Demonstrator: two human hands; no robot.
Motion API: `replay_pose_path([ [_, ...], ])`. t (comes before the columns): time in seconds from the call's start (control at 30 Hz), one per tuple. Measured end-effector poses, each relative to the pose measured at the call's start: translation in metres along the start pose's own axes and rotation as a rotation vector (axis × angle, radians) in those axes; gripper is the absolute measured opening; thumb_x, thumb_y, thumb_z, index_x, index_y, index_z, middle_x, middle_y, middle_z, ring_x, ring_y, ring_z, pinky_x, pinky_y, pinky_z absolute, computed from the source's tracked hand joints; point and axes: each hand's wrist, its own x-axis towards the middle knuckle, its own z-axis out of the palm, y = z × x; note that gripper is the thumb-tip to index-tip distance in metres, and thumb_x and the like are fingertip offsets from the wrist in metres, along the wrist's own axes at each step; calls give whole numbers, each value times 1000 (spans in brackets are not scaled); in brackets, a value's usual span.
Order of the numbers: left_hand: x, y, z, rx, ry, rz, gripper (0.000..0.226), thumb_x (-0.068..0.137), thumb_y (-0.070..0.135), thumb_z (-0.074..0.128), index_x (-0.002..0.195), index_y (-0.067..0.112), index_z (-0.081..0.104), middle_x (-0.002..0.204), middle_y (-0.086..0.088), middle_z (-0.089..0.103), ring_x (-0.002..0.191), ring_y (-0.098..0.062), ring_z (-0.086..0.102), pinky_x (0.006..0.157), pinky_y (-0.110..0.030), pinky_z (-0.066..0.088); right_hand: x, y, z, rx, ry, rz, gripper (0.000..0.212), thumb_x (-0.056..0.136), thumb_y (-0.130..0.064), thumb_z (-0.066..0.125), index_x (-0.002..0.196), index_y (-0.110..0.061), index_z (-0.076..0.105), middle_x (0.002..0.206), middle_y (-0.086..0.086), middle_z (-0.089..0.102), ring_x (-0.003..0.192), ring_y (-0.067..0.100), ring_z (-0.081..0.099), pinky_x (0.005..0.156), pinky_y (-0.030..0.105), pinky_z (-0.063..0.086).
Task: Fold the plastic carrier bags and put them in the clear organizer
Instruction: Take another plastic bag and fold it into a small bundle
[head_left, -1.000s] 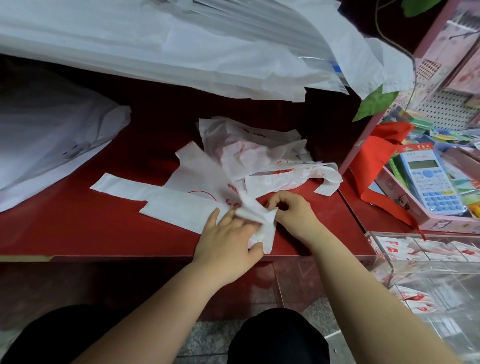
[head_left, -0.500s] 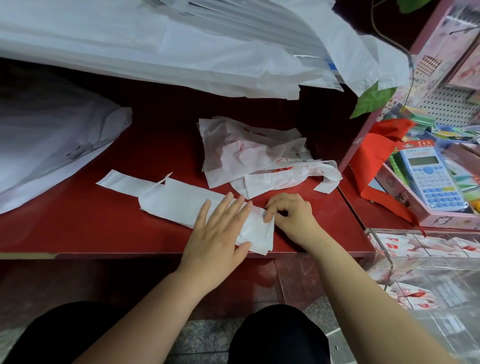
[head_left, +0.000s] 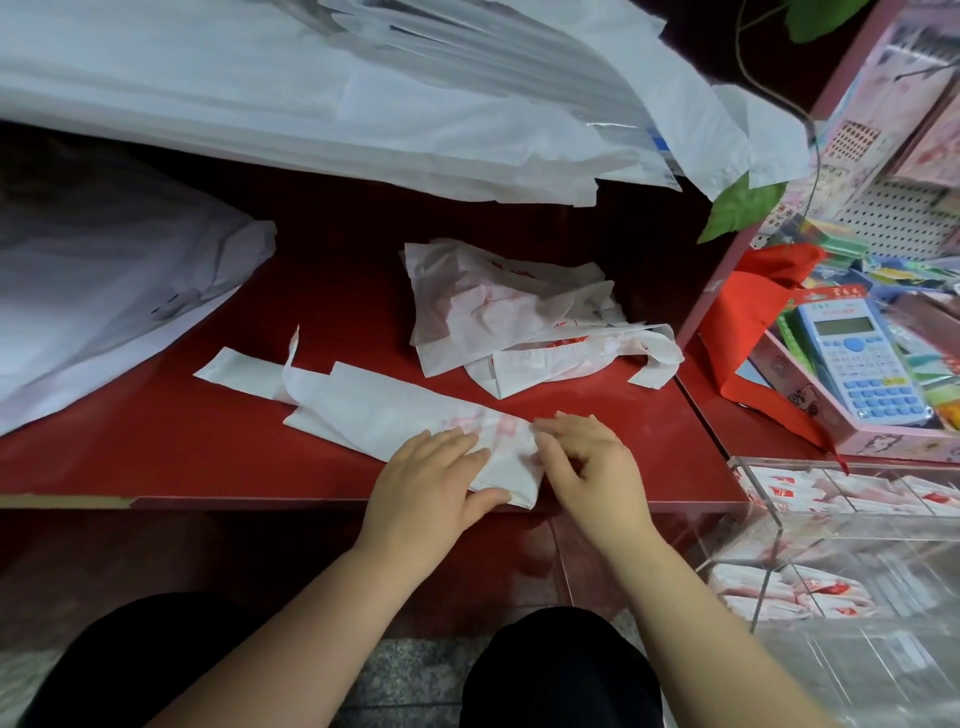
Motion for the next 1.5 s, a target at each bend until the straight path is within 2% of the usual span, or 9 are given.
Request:
replay_pose_path([
  [0.13, -2, 0, 1, -33, 82, 2, 48, 71, 48, 46, 70, 8, 74, 75, -4, 71, 74, -21, 68, 75, -27, 41, 4, -17, 12, -216, -185, 35, 36, 91, -12, 42, 123, 0, 53, 129, 12, 54, 120, 29, 48, 103, 33, 31],
  [0.27, -7, -1, -2, -45, 79, 2, 47, 74, 47, 47, 71, 8, 73, 74, -1, 70, 74, -20, 64, 76, -29, 37, -2, -8, 30, -453, -185, -19, 54, 84, -27, 25, 109, -1, 65, 118, 19, 62, 109, 36, 59, 93, 48, 43],
  [0.43, 7, 11, -18, -93, 67, -91, 42, 92, 26, 34, 97, 8, 72, 101, -5, 71, 97, -20, 66, 94, -29, 37, 1, -8, 20, -554, -355, -26, 102, 57, -45, -22, 146, -19, 21, 155, -2, 14, 143, 15, 8, 115, 30, 0],
  [0.53, 31, 22, -18, -45, -179, -175, 45, 102, 23, 21, 145, 14, 28, 151, 1, 28, 141, -11, 18, 114, -29, 6, 2, -9, 20, -577, -360, -16, 102, 56, -46, -24, 147, -22, 15, 155, -6, 11, 143, 11, 5, 114, 29, -3],
  [0.63, 41, 22, -11, -16, -440, -275, 49, 102, 27, 15, 149, 16, 6, 157, 2, 4, 143, -11, -3, 114, -31, -5, 1, -8, 19, -593, -364, -9, 103, 55, -47, -26, 147, -24, 12, 155, -9, 9, 143, 9, 2, 113, 28, -5],
  [1.07, -6, -74, -53, 143, -507, -621, 57, 100, 41, 14, 149, 17, -4, 156, 0, -10, 143, -14, -8, 114, -35, -4, 3, -6, 15, -642, -414, -35, 100, 55, -47, -24, 147, -29, 11, 155, -11, 3, 142, 9, -2, 113, 28, -7],
  [1.23, -30, -96, -72, 182, -486, -670, 60, 98, 46, 15, 149, 18, -1, 156, 1, -6, 143, -12, -7, 115, -35, -2, 9, -1, 5, -666, -400, -27, 66, 82, -45, 1, 145, -33, 17, 155, -8, 9, 143, 14, 2, 113, 32, -4],
  [1.37, -37, -94, -77, 216, -459, -631, 70, 91, 61, 9, 149, 22, 3, 157, 4, -1, 143, -11, -3, 115, -37, -3, 13, 2, 5, -607, -114, -90, 39, 85, -26, 51, 119, -10, 61, 128, 14, 55, 119, 36, 50, 103, 52, 30],
  [1.5, -57, -98, -81, 273, -368, -523, 126, 49, 87, -26, 147, 23, 21, 154, 4, 19, 141, -13, 14, 111, -35, -6, -4, -18, 8, -557, 55, -400, 31, 77, -27, 45, 82, -11, 72, 87, 5, 71, 81, 28, 66, 84, 36, 46],
])
